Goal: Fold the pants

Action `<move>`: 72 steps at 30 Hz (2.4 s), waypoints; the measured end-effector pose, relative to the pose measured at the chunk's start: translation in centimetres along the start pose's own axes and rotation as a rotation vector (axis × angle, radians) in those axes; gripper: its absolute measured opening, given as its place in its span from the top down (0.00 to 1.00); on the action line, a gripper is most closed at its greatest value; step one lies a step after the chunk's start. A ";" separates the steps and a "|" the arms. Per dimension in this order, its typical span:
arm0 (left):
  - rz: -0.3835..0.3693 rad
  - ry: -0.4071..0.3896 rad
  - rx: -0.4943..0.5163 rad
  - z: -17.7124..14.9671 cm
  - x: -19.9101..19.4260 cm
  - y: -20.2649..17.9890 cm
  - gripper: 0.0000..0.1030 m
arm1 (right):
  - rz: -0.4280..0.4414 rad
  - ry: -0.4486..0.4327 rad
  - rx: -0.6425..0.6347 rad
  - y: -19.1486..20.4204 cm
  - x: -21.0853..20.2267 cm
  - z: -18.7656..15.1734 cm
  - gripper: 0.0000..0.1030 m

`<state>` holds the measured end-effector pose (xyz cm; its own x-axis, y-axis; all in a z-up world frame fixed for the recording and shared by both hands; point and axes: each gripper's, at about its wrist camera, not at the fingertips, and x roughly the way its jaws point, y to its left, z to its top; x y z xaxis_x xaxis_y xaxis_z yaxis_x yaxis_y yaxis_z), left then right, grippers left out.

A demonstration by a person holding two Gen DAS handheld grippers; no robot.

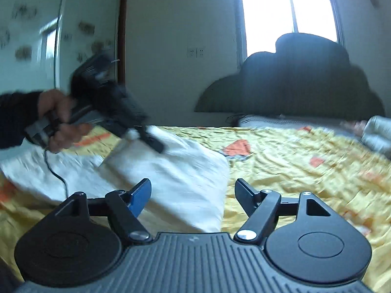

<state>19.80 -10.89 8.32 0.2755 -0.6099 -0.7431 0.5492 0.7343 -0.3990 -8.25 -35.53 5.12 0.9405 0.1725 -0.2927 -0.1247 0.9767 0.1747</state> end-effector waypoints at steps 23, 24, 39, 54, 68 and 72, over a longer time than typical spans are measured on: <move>0.273 -0.126 -0.233 -7.9 -4.7 10.2 0.15 | 0.296 0.223 0.071 5.8 7.7 1.2 0.27; 0.255 -0.128 -0.262 -8.2 -5.0 10.7 0.15 | 0.311 0.224 0.078 5.8 8.2 1.5 0.27; 0.053 -0.171 -0.573 -4.8 -2.5 15.3 0.64 | 0.440 0.460 0.681 1.6 21.7 0.3 0.26; 0.348 -0.193 -0.182 -4.8 -3.7 12.4 0.96 | 0.446 0.496 0.481 4.5 19.9 -0.7 0.24; 0.026 -0.137 -0.479 -12.5 -5.4 12.5 0.44 | 0.482 0.478 0.413 6.4 18.0 0.4 0.24; -0.001 -0.117 -0.463 -12.0 -4.9 11.5 0.44 | 0.467 0.479 0.425 6.1 17.0 -0.2 0.24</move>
<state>15.28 4.18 0.93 0.3764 -0.6208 -0.6877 0.1478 0.7730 -0.6170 6.92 -26.60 1.00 0.5701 0.6828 -0.4570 -0.2504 0.6741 0.6949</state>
